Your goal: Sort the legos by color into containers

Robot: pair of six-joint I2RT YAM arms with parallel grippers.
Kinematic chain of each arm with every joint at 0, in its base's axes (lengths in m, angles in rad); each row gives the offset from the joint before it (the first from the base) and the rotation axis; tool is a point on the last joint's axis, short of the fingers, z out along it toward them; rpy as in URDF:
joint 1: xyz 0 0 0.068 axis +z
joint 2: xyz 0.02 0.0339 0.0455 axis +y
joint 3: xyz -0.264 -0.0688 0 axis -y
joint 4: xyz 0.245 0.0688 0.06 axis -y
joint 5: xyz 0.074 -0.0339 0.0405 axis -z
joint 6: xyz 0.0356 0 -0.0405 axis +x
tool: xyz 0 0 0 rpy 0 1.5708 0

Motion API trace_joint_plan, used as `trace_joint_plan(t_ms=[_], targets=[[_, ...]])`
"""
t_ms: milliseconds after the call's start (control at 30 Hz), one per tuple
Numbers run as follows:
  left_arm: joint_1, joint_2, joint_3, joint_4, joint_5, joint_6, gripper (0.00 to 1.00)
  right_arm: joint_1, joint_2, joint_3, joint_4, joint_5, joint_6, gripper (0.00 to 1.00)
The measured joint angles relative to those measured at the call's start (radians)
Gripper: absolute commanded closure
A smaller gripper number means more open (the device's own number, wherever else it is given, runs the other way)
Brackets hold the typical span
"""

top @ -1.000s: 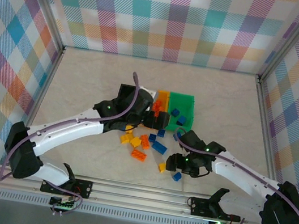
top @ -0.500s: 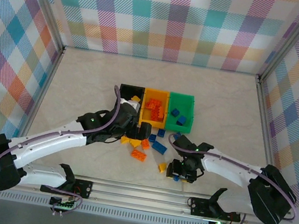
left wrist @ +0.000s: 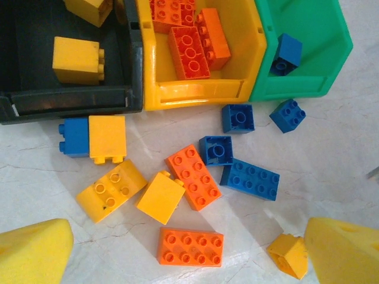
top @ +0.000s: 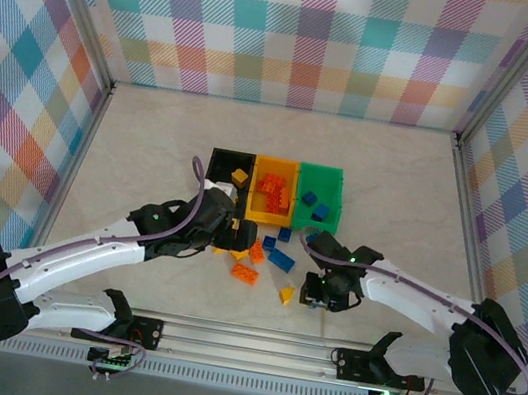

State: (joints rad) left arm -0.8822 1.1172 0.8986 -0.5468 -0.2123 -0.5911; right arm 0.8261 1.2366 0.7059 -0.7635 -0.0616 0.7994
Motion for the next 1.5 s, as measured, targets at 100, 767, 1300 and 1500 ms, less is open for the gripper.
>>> trace_joint_plan(t_ms=[100,767,1300,1500], targets=[[0.0,-0.014,-0.019,-0.003,-0.014,-0.001,0.0,-0.058,-0.016,0.124,-0.008,0.029,-0.054,0.77],[0.0,-0.165,-0.164,-0.029,-0.116,-0.086,0.0,-0.355,0.565,0.684,0.183,0.175,-0.228,0.4],[0.01,0.193,-0.153,0.156,0.003,0.014,0.22,-0.356,0.342,0.555,0.249,0.117,-0.22,0.3],[0.013,0.383,-0.085,0.192,0.013,0.084,0.29,-0.356,0.279,0.472,0.256,0.109,-0.206,0.3]])
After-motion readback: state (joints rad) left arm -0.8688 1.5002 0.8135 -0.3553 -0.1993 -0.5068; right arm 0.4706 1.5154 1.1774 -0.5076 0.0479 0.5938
